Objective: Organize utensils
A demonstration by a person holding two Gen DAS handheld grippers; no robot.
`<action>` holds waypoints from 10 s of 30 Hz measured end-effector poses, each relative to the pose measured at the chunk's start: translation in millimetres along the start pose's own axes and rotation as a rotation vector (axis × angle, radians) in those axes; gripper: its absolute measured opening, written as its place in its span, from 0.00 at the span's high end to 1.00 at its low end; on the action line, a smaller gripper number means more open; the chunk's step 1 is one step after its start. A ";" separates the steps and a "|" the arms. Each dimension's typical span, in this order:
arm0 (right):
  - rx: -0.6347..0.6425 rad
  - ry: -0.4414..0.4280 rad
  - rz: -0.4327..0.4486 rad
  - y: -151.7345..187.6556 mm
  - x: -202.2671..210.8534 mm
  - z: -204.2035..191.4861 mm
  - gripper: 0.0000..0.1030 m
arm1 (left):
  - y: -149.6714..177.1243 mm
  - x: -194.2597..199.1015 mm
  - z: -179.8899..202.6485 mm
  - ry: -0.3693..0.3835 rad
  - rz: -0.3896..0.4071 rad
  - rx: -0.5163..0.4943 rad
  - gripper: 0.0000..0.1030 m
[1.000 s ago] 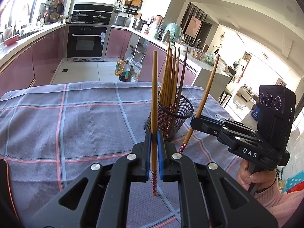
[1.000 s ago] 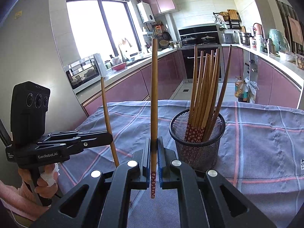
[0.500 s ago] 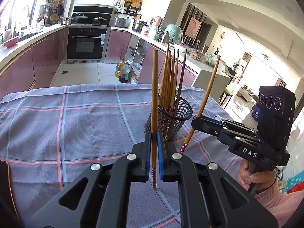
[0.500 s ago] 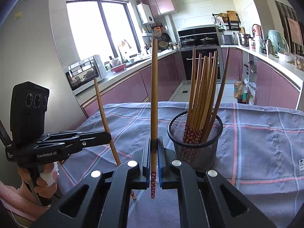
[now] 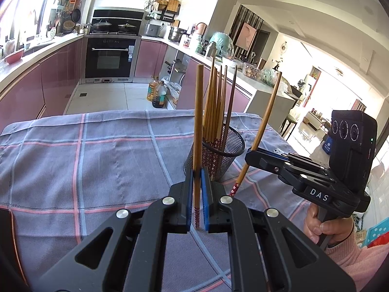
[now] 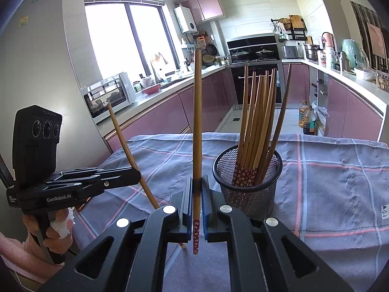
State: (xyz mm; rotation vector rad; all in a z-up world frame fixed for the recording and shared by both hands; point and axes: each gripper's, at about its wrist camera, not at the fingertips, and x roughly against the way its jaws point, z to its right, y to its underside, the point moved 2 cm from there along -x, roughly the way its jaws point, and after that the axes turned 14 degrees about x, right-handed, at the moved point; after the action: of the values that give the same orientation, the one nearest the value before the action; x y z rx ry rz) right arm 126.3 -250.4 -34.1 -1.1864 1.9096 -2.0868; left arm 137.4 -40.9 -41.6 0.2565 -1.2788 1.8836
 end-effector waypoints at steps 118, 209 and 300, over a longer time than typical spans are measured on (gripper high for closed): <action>0.060 0.063 0.129 -40.4 21.8 30.8 0.94 | -46.3 28.4 53.4 0.088 0.125 -0.151 0.93; 0.012 0.117 0.091 -49.4 -8.1 47.2 0.95 | -64.6 2.7 55.3 0.045 0.091 -0.156 0.93; 0.084 0.252 0.120 1.0 0.8 8.4 0.07 | 2.3 67.9 -11.3 -0.256 0.373 -0.129 0.06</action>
State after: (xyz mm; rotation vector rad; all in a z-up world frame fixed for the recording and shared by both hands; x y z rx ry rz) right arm 130.1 -257.9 -35.2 -0.8031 1.9133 -2.3173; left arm 95.4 3.3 -9.5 0.2062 -1.7108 2.1167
